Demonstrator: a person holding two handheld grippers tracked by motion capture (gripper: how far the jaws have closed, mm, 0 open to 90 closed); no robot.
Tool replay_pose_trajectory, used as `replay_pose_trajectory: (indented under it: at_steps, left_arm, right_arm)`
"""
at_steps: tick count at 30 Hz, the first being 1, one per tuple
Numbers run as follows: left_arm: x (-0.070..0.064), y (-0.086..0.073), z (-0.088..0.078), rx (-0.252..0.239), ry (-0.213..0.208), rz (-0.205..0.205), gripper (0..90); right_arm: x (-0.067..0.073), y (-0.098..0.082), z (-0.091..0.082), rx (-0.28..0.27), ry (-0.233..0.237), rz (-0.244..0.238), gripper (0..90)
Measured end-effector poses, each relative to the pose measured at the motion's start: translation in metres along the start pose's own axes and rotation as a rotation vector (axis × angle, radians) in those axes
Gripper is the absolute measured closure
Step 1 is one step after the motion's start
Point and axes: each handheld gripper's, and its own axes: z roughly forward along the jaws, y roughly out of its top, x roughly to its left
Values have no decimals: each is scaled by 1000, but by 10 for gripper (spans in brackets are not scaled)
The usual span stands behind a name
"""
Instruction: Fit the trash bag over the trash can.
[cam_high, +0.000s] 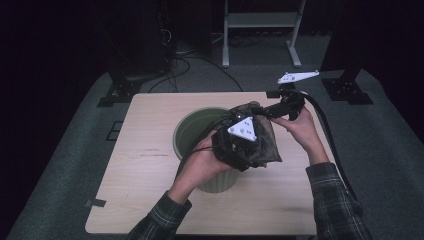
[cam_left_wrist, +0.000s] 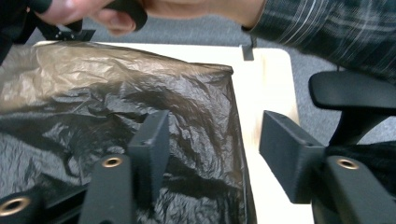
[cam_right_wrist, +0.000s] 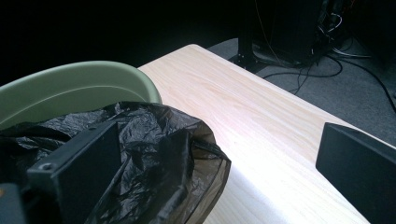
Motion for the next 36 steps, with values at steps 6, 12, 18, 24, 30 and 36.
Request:
replay_pose_trajectory:
  at_steps: [6, 12, 18, 24, 30, 36]
  left_arm:
    - [0, -1, -3, 22, -11, -2, 805]
    - [5, -3, -11, -6, -27, -53, 900]
    - [13, -10, -29, -41, 18, -82, 900]
    - [23, -27, -52, -76, 74, -131, 900]
    - [34, -49, -76, -129, 143, -192, 900]
    - [41, -68, -94, -151, 188, -229, 900]
  right_arm:
    - [0, 0, 1, -3, 0, 0, 0]
    - [0, 0, -1, -6, -2, -3, 0]
    - [-1, 0, -4, -3, -9, -1, 0]
    - [0, 1, -8, -11, -6, 1, 0]
    - [3, 1, -11, 2, 1, -2, 0]
    - [6, -1, -13, 14, 32, -9, 0]
